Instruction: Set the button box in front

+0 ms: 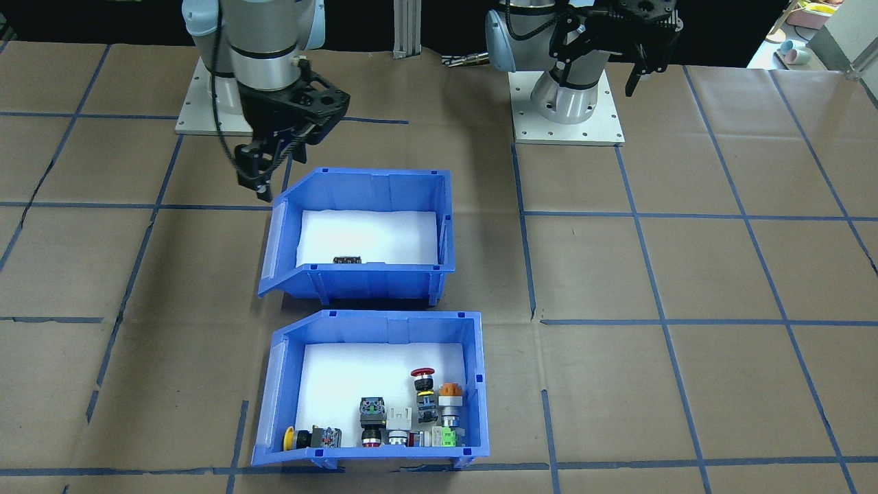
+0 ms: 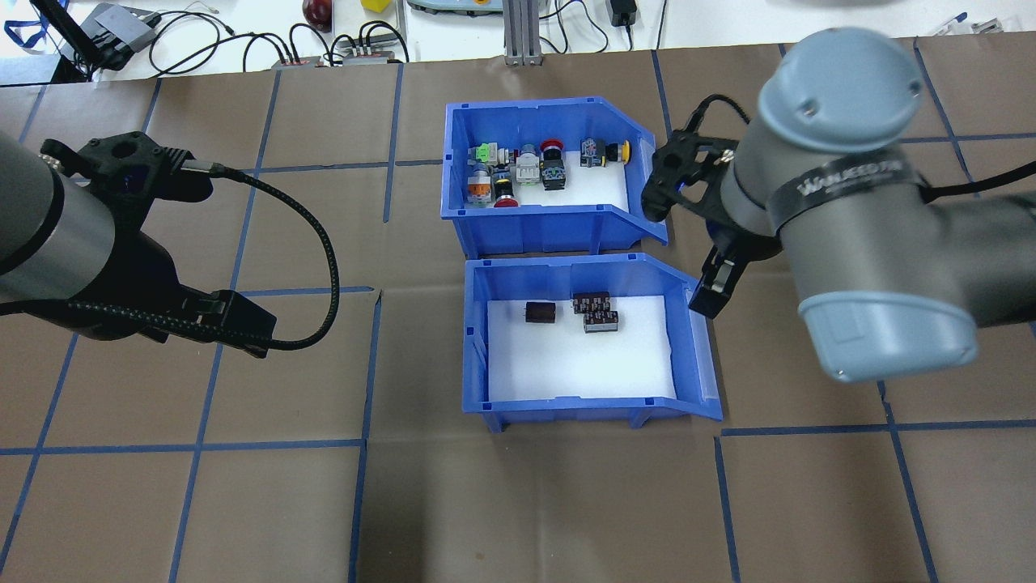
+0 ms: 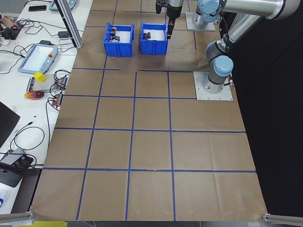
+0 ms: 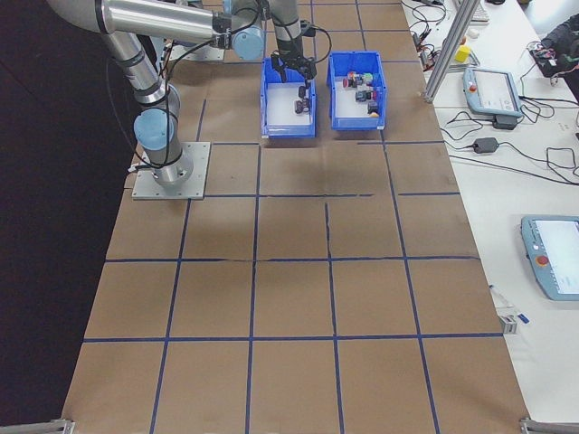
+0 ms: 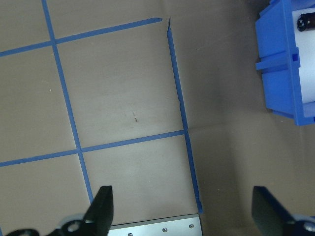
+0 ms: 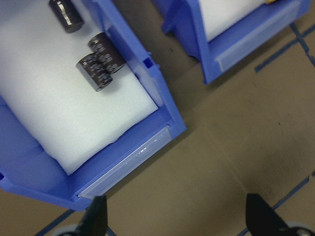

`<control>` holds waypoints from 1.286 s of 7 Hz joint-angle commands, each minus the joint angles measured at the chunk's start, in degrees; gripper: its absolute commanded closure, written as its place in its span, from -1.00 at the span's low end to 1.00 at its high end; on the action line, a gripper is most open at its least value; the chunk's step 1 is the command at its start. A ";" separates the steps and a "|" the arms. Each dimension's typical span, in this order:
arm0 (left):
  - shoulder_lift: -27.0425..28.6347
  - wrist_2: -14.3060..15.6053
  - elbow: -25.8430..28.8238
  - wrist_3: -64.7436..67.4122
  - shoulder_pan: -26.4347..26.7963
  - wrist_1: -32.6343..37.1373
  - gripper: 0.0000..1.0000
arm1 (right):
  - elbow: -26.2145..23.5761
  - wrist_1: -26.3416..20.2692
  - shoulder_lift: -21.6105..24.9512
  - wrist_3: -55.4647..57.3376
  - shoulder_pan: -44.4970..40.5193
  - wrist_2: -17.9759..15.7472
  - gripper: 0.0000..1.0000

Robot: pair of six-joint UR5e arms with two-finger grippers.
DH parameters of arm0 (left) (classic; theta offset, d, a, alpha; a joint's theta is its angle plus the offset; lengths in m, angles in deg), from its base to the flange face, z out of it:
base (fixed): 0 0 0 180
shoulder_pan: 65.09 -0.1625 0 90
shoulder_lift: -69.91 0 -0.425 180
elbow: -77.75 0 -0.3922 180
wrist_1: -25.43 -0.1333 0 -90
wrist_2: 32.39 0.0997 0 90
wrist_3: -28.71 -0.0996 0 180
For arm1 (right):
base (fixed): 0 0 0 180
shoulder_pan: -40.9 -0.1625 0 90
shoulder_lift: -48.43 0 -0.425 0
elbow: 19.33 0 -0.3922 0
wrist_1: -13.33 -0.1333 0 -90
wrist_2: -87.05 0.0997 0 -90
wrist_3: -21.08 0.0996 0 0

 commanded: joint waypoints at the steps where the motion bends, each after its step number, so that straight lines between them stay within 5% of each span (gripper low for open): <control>1: -0.07 -0.02 -0.42 0.08 0.00 0.00 -0.99 | 3.01 -0.60 -0.65 18.70 3.63 1.45 -1.00; 3: -0.50 0.07 -0.42 0.08 0.00 0.00 -0.99 | 8.35 -3.74 -3.63 28.66 3.63 2.59 -1.00; 6: -0.59 0.07 -0.77 0.08 0.00 0.00 -0.99 | 27.22 -23.12 -14.16 47.73 3.63 2.68 -1.00; 9: -0.68 0.15 -0.86 0.16 0.00 0.08 -0.99 | 24.75 -24.51 -14.11 49.97 3.72 1.99 -1.00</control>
